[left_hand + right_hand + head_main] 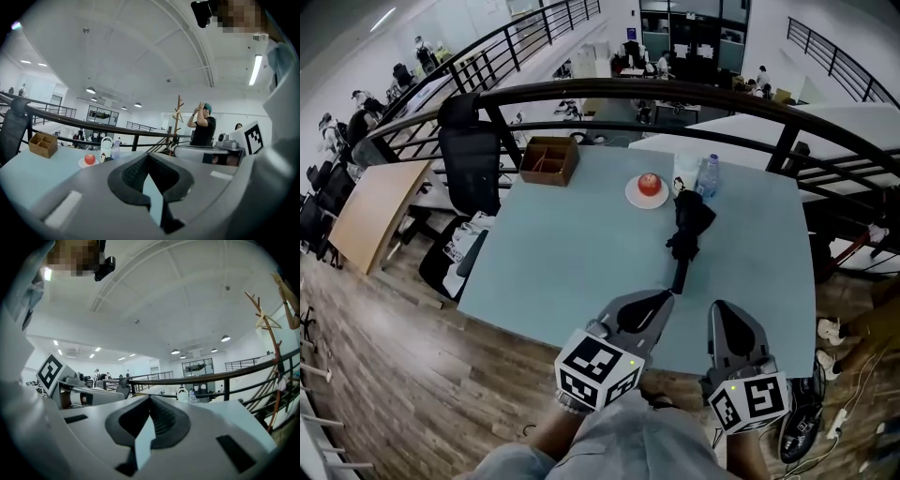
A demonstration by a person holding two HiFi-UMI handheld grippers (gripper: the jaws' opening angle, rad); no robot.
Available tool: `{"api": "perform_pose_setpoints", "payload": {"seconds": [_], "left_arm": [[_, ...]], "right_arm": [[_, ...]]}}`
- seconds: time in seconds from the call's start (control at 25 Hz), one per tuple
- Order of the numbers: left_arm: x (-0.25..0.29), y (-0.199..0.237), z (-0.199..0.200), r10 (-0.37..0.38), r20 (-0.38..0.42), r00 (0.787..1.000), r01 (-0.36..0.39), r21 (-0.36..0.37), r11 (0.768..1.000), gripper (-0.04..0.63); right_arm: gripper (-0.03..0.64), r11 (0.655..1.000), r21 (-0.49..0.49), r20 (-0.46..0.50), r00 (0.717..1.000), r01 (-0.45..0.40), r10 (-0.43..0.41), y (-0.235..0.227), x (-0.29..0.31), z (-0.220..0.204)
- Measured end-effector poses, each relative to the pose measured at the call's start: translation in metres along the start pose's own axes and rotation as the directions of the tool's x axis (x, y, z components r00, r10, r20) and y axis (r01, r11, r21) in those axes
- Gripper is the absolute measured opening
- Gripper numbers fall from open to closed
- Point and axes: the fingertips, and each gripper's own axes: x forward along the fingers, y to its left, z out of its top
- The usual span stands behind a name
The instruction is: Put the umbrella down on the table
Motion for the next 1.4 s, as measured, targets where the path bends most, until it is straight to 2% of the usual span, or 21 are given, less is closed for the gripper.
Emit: {"api": "perform_pose_setpoints", "payload": {"seconds": [1.4], "left_arm": [[0.004, -0.004, -0.012, -0.012, -0.056, 0.998, 0.013, 0.016, 1.000, 0.005]], "right_arm": [[0.000, 1.000, 0.006, -0.015, 1.000, -0.007, 0.007, 0.002, -0.001, -0.005]]}}
